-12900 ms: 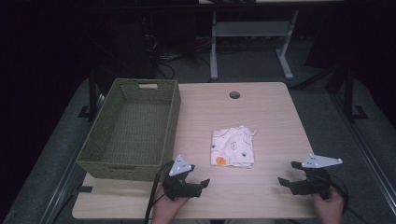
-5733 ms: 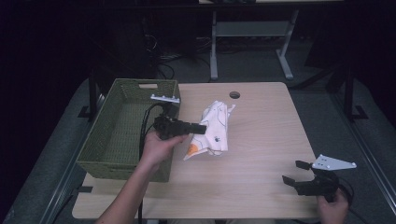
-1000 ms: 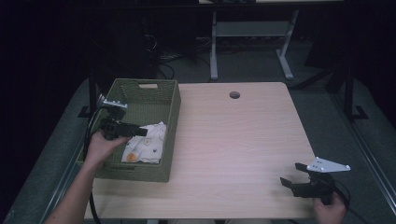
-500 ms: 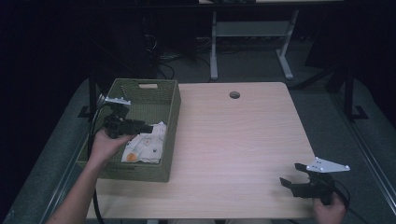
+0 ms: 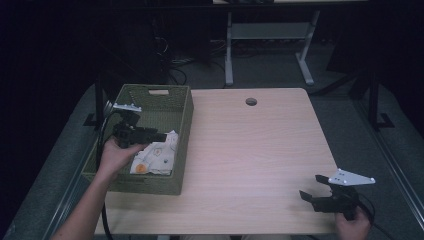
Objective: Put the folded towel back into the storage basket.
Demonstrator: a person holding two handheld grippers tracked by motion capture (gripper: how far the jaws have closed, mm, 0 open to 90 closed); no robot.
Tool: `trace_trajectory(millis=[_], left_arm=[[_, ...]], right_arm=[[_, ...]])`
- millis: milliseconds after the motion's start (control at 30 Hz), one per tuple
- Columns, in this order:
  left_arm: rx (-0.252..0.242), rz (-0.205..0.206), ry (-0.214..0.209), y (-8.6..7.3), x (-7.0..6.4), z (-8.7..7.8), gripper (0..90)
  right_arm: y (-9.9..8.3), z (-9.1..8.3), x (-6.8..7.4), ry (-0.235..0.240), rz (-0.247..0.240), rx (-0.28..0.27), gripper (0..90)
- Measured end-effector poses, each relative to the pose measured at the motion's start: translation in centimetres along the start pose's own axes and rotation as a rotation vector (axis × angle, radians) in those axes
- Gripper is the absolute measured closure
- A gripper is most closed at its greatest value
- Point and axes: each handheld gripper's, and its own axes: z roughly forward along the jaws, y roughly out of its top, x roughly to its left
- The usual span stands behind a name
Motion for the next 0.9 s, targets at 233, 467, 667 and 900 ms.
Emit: trace_trajectory(millis=[233,467,667,900], left_arm=[[-0.014,0.004,-0.014,0.3,-0.7,0.6,40.5],[-0.014,0.009,-0.015,0.4,-1.2,0.7,40.2],[-0.022,0.012,-0.021,0.8,-1.8,0.9,39.9],[-0.023,0.029,-0.036,1.6,-3.1,1.4,39.5]], right_arm=[[0.0,-0.2,0.1,-0.002,-0.001,0.001,13.7],[0.1,-0.1,0.2,0.002,-0.006,0.0,13.7],[0.2,-0.1,0.4,0.009,-0.007,0.002,13.7],[0.2,-0.2,0.5,0.011,-0.011,-0.001,13.7]])
